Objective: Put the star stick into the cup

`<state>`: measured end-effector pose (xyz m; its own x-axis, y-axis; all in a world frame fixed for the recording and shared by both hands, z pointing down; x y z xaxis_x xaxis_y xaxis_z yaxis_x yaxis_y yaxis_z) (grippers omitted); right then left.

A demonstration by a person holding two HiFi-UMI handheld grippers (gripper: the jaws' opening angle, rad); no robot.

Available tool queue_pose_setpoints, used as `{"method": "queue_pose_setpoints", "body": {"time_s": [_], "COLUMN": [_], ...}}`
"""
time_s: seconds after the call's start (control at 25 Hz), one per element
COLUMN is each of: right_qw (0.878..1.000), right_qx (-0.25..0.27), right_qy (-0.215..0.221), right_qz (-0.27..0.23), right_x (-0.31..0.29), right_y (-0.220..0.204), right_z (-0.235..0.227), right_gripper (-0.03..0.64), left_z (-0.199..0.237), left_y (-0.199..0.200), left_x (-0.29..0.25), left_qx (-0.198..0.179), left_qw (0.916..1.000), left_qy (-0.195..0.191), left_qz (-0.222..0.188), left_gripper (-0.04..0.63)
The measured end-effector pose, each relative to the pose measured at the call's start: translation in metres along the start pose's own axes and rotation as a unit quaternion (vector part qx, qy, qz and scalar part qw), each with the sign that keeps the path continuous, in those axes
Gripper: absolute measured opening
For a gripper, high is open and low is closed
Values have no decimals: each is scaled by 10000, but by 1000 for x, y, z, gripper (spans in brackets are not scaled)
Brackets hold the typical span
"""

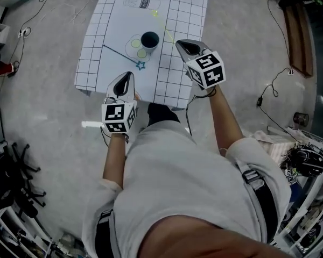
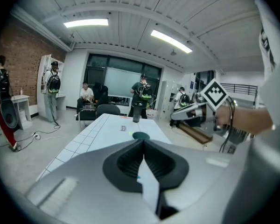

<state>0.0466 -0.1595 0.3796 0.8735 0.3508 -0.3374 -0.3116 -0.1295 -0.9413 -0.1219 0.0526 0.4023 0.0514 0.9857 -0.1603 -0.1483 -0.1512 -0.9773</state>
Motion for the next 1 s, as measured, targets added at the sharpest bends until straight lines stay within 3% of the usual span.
{"method": "queue_pose_setpoints", "body": {"time_s": [0.56,1.0], "right_qw": [9939,9839], "right_qx": [-231,-223], "right_qy": [554,630], "right_qz": [929,1656], "right_x": [-130,-211], "right_y": [-52,-99], "right_z": [-74,-104], "right_gripper": [-2,10], "left_z": [36,73], "left_y": [-29,-45], "left_x": [-65,-85], "left_qx": [288,521], "left_qw": [9951,9855], "left_qy": [636,1168], "left_qz": [694,1118], "left_gripper": [3,3]}}
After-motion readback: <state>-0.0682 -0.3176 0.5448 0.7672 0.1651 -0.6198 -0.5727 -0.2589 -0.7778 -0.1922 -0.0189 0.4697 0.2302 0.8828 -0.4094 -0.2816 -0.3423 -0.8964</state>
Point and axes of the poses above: the fingertips, and each gripper's own axes: x backward along the fingers, z to its left, y out of its top, the point moved 9 cm from there along x, backward along the fingers, and after that the axes turned 15 degrees about -z, right-handed, at the moved point
